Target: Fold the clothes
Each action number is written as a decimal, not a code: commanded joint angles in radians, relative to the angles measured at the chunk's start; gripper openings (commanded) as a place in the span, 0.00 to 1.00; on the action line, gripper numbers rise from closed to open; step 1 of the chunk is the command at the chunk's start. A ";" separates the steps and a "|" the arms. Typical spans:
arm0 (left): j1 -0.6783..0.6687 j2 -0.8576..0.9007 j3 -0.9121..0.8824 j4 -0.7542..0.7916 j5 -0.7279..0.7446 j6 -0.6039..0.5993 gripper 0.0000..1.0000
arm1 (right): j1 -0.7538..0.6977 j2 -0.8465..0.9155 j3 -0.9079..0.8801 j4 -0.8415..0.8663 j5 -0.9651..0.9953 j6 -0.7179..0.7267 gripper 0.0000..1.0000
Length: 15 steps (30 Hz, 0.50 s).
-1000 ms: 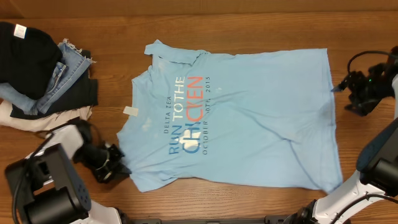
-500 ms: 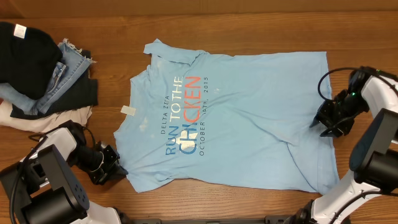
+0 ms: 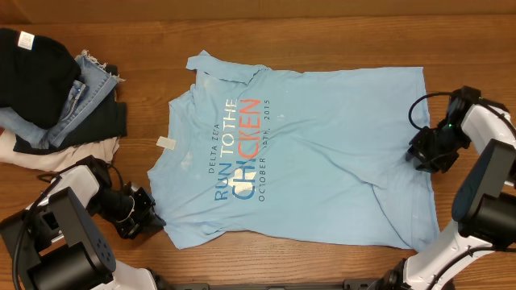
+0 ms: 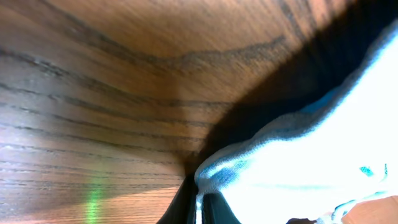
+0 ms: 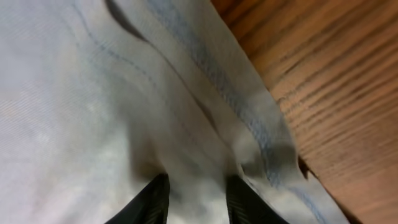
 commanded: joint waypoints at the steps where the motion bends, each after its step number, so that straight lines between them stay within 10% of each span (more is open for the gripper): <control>1: 0.011 0.029 0.002 0.074 -0.119 0.027 0.04 | 0.004 -0.024 -0.034 0.003 -0.006 0.017 0.18; 15: 0.011 0.029 0.002 0.076 -0.119 0.034 0.04 | -0.084 -0.034 0.139 0.087 0.047 -0.022 0.08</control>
